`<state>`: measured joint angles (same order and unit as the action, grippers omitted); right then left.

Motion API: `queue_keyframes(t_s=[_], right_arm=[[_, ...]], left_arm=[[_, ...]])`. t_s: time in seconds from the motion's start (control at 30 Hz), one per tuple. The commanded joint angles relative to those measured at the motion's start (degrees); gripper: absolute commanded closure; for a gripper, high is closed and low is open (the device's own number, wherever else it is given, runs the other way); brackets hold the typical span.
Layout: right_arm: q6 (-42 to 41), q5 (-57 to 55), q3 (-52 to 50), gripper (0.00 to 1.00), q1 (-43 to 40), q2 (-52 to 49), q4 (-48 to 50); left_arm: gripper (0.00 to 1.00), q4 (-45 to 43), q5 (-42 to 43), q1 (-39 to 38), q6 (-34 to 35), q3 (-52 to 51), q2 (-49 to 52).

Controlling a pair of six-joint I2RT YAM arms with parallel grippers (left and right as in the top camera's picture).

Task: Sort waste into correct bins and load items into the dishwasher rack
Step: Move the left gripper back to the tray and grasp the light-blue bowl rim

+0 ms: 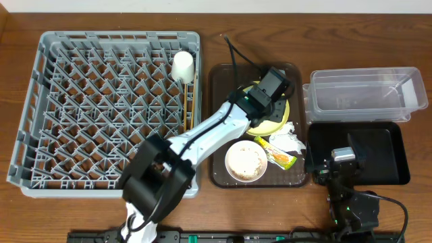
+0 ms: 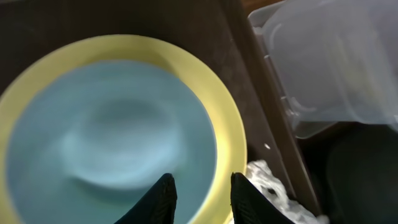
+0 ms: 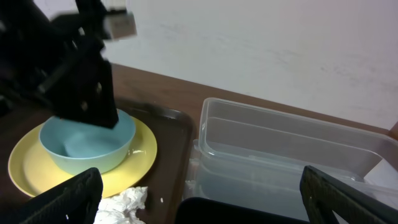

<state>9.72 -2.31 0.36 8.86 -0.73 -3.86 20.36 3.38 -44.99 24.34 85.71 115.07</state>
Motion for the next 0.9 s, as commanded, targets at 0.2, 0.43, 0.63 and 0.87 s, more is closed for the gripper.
queue_keyframes(t_s=[0.2,0.43,0.63,0.87], right_arm=[[0.2,0.0,-0.1,0.01,0.0,0.1,-0.2],[0.2,0.0,-0.1,0.01,0.0,0.1,-0.2],[0.2,0.0,-0.1,0.01,0.0,0.1,-0.2],[0.2,0.0,-0.1,0.01,0.0,0.1,-0.2]], left_arm=[[0.68,-1.7,-1.0,-0.4,-0.3,-0.3,4.1],[0.68,-1.6,-1.1,-2.0,-0.4,-0.3,4.8],[0.68,-1.7,-1.0,-2.4,-0.3,-0.3,4.8],[0.68,-0.3,-3.5,-2.3,-0.4,-0.3,4.9]])
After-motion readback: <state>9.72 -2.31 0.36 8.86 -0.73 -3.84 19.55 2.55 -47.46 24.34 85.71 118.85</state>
